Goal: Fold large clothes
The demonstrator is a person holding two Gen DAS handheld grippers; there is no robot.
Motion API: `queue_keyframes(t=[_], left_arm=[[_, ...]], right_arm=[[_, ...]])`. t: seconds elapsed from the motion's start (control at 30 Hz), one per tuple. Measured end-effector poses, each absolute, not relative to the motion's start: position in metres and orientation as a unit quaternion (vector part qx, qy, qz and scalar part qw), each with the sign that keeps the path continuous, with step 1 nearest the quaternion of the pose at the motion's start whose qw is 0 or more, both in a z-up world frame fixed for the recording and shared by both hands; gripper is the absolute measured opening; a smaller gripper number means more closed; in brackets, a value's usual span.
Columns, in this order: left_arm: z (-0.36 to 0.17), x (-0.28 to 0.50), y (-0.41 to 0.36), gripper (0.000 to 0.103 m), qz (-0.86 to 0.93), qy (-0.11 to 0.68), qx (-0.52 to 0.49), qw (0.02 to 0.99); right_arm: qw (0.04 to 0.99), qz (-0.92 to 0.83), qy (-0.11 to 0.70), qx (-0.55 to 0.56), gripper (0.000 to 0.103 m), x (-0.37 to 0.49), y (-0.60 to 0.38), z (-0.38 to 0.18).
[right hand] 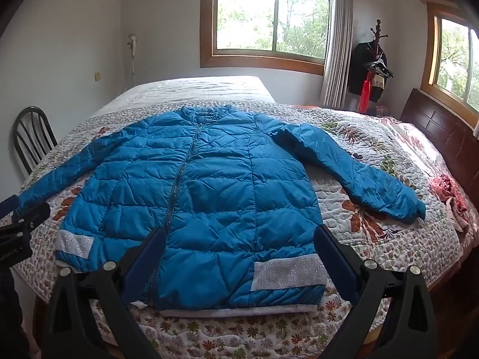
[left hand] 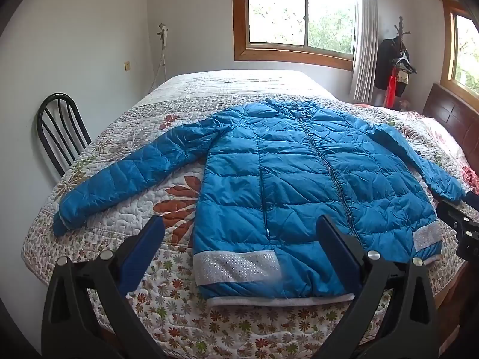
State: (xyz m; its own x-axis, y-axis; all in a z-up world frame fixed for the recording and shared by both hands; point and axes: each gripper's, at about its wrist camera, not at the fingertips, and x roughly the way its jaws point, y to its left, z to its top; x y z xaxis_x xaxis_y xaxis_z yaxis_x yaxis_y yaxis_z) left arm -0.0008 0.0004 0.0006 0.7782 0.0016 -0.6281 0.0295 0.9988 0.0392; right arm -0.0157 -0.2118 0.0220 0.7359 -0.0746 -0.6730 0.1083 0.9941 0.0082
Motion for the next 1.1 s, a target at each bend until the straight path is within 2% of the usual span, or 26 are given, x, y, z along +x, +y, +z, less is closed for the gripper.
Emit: queue_keyframes(t=[1.1], left_arm=[[0.0030, 0.0008, 0.0034, 0.100, 0.003, 0.332, 0.021, 0.943]], right_arm=[[0.932, -0.053, 0.359, 0.018, 0.099, -0.0105, -0.2103, 0.0199]])
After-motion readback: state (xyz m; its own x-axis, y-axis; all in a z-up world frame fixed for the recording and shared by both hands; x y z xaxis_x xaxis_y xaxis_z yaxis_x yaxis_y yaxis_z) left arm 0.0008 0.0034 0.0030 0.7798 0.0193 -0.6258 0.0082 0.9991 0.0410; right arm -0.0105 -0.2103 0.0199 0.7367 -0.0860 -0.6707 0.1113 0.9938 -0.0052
